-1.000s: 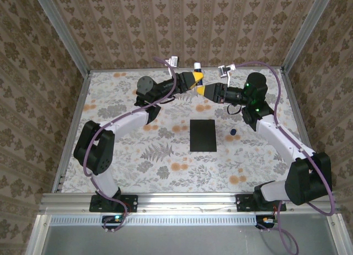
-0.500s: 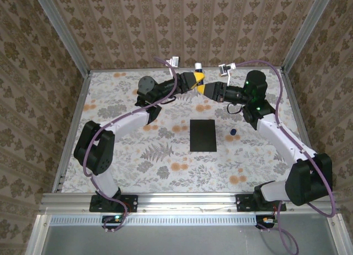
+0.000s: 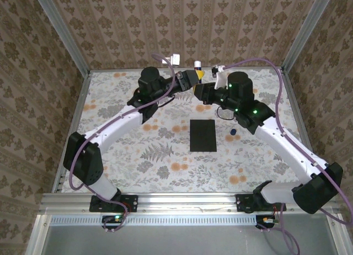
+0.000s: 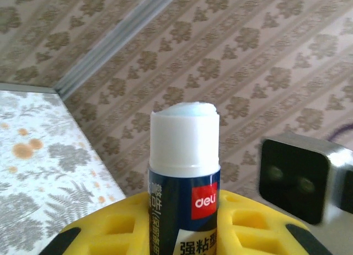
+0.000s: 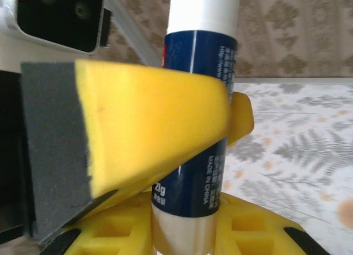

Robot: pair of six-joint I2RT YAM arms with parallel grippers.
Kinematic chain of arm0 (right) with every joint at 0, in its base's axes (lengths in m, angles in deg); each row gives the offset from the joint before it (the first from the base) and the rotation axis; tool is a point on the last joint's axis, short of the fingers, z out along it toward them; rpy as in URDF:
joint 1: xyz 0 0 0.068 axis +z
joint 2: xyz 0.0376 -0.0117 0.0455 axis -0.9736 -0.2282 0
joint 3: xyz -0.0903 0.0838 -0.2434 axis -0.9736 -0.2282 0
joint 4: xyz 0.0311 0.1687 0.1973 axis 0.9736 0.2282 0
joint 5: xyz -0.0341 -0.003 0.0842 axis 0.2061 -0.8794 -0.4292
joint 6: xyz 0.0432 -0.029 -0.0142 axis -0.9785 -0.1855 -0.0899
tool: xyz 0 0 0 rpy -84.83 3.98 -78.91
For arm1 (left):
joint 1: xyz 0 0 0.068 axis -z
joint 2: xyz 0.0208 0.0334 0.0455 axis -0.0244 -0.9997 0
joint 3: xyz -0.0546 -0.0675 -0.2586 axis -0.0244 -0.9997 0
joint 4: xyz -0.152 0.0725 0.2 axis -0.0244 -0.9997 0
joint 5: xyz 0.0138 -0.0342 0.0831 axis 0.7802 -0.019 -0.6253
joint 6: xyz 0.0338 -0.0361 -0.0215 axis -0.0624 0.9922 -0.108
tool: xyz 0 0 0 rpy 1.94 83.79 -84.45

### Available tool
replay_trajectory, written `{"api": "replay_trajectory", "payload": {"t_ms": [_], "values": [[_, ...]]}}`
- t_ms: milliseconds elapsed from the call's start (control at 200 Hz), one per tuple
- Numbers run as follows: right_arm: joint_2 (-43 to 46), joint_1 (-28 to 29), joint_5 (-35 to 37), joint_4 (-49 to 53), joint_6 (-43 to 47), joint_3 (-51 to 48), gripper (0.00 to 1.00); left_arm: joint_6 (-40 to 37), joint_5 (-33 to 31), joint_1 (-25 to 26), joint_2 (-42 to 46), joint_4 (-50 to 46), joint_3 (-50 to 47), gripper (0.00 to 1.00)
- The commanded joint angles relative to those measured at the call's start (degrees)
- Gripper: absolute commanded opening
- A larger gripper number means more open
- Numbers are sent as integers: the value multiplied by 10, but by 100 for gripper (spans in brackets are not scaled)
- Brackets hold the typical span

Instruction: Place the letter into the envelope and seal it

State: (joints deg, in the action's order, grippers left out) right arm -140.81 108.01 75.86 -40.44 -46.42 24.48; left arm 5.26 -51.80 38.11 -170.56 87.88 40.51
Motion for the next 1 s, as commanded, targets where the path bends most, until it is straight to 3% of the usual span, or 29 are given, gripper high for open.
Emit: {"api": "replay_trajectory", "payload": {"t_ms": [0,205,400,610,685,850,995], "values": [[-19,96,58,2,89,17,24,-34,-42,69,-12,-109,26,0],[-37,148,150,-4,132,19,25,-26,-58,80,-12,-128,27,0],[-40,150,154,-5,133,15,25,-30,-50,80,-11,-134,32,0],[-17,129,121,20,129,17,33,-36,-20,59,-1,-113,22,0],[4,99,73,21,104,5,39,-42,1,48,5,-97,16,0],[71,-16,-107,-8,21,-48,57,-29,72,19,14,-8,-8,0],[106,-138,-327,-66,-67,-84,72,38,150,-5,2,179,-39,0]]}}
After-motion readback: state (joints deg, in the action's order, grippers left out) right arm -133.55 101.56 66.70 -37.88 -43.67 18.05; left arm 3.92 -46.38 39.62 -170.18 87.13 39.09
